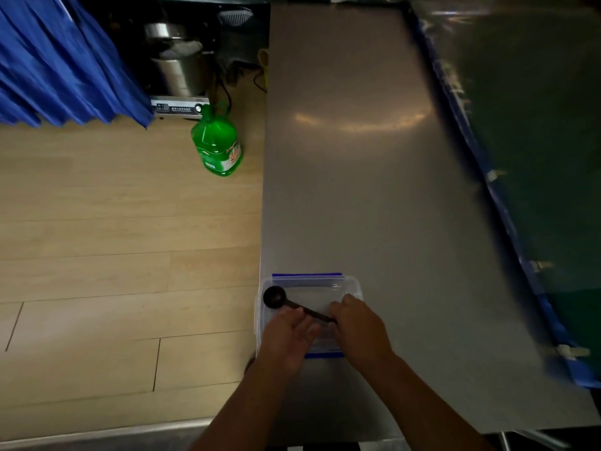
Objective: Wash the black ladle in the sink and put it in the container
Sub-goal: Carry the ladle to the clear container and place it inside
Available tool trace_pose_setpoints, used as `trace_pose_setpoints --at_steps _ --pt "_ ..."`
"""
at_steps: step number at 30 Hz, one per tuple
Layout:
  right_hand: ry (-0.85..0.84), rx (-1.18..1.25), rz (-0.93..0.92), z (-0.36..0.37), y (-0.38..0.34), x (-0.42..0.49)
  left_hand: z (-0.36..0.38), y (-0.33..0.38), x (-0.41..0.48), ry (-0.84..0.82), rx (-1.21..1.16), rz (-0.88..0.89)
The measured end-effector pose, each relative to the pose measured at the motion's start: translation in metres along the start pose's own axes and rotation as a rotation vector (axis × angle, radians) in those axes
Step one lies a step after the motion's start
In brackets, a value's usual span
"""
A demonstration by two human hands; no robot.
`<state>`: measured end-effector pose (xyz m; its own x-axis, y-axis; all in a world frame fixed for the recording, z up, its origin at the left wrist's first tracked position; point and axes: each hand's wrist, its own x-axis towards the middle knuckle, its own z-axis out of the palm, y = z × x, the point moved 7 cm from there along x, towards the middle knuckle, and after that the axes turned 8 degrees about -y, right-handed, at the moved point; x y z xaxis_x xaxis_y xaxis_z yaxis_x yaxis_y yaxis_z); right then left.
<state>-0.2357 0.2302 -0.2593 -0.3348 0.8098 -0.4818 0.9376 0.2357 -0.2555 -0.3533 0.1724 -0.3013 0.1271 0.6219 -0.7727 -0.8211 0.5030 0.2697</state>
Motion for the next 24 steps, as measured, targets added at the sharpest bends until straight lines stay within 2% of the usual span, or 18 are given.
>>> trace_pose_setpoints --at_steps 12,24 --pt "-0.043 -0.005 0.029 0.013 -0.003 0.005 0.002 0.002 -0.002 0.047 -0.024 0.0" --pt "0.022 0.065 0.0 -0.003 -0.003 -0.013 0.011 0.01 -0.024 0.071 0.045 0.061"
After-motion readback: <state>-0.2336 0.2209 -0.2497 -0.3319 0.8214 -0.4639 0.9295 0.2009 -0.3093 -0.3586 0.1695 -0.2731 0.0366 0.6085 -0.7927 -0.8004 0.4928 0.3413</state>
